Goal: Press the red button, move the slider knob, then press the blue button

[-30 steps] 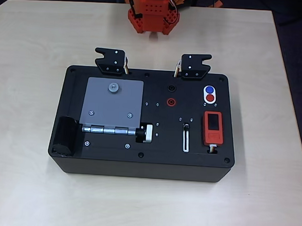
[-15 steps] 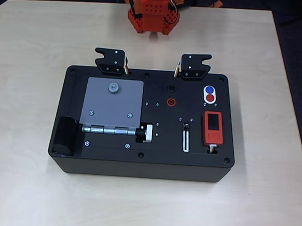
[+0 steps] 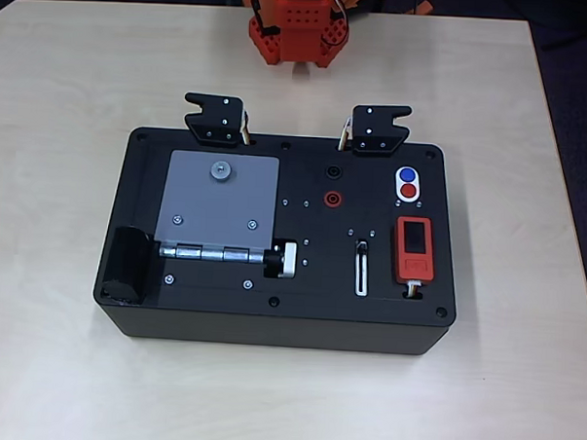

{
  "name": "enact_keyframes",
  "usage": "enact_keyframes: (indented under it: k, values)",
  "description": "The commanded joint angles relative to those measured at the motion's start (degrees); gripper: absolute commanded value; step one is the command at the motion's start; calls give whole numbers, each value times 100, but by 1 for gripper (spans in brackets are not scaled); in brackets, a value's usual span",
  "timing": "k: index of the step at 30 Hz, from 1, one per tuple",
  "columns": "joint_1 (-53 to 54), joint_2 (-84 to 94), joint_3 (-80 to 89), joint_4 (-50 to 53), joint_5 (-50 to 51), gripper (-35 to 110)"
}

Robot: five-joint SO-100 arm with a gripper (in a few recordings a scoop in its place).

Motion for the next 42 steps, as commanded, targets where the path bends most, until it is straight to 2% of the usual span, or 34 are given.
enact_keyframes:
  k: [1, 4, 10, 19, 27, 30, 33, 37, 42]
  values:
    - [88, -18, 26, 308, -1239, 0]
    - [413, -18, 26, 729, -896, 0]
    - [624, -18, 0, 1969, -940, 0]
    - [606, 0, -694, 4772, -984, 0]
    - [-35, 18, -1424, 6935, -1767, 0]
    - [-158, 9, -2021, 8112, -2021, 0]
    - [-835, 18, -2610, 9492, -2566, 0]
    - [-1099, -97, -2821, 10687, -2654, 0]
    - [-1274, -677, -3357, 12226, -3612, 0]
